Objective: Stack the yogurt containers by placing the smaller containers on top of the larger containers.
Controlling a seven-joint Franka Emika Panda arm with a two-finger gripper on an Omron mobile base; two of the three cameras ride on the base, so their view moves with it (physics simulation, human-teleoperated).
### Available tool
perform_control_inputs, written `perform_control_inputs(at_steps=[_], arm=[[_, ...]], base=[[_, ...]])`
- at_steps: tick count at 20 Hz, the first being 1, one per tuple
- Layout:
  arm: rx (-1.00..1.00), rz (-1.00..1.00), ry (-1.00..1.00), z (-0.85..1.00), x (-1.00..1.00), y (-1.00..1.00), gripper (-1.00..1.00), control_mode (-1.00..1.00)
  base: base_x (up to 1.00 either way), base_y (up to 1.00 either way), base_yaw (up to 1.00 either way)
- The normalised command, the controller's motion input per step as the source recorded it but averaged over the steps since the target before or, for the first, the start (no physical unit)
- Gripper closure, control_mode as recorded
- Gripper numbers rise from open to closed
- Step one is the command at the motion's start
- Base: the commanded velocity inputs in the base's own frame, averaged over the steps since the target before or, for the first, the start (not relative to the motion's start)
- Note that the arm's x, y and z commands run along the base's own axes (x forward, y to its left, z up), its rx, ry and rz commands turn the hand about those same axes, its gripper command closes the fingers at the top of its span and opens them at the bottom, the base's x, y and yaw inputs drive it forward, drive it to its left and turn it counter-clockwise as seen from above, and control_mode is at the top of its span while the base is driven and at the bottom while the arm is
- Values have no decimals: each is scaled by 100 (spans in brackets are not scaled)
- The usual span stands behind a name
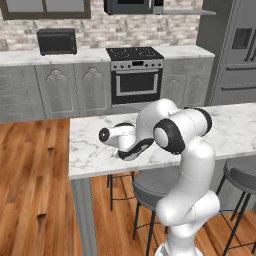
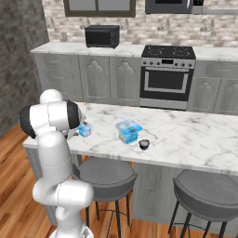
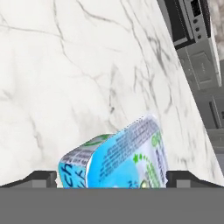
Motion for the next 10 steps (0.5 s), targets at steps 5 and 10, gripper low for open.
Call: perform_control_inputs(at_steps=[5,10], arm=[[0,0,0,0,20,0,-100,-100],[0,0,0,0,5,0,100,-100]], base=[[0,0,0],[0,0,0]])
